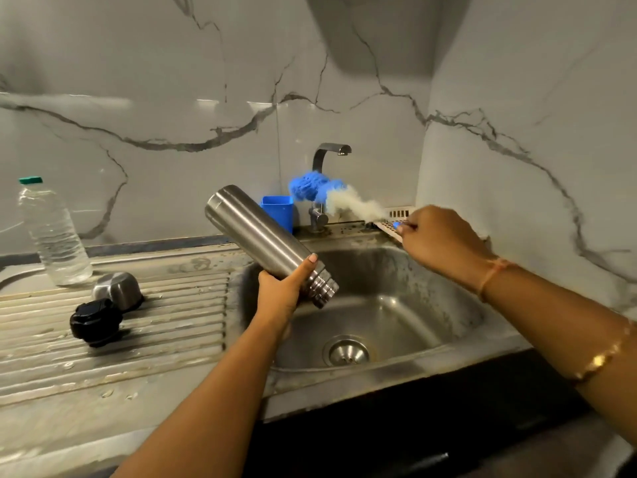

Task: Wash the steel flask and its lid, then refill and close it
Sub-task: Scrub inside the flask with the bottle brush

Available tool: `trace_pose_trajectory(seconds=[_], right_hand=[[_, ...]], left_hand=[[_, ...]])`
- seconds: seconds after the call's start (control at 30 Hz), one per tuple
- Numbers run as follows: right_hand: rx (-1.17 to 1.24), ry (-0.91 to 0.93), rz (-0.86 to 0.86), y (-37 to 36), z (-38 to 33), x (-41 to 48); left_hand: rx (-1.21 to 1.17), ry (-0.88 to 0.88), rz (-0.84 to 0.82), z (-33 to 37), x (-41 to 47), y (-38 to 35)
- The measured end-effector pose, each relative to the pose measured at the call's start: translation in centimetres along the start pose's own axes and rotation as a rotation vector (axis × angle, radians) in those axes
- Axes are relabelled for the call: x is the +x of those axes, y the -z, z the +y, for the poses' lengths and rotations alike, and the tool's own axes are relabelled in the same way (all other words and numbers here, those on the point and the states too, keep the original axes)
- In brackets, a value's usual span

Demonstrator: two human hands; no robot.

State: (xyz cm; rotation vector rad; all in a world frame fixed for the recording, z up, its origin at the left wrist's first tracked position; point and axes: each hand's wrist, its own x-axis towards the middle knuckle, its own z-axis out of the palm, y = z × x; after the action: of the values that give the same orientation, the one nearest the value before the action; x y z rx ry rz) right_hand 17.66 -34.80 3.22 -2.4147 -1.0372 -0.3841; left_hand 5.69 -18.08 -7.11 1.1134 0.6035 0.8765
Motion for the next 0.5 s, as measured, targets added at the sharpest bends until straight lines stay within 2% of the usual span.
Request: trace_pose_trajectory(seconds=[0.17,0.3,0.5], right_hand=[[0.215,-0.051,-0.153,0.2,2.3,-6.3],[0.290,-0.041,-0.153,0.0,2.4,-9.2],[0.160,0.039,-0.197,2.4,0.3,-11.6]], left_hand=[[-0.114,0.031,-0.044,0.1,-1.2,-0.7],[-0.338,0.046,-0.005,0.9,-1.6,-1.4],[-0.456,0.061,0.077,4.0,-2.0,-2.6]])
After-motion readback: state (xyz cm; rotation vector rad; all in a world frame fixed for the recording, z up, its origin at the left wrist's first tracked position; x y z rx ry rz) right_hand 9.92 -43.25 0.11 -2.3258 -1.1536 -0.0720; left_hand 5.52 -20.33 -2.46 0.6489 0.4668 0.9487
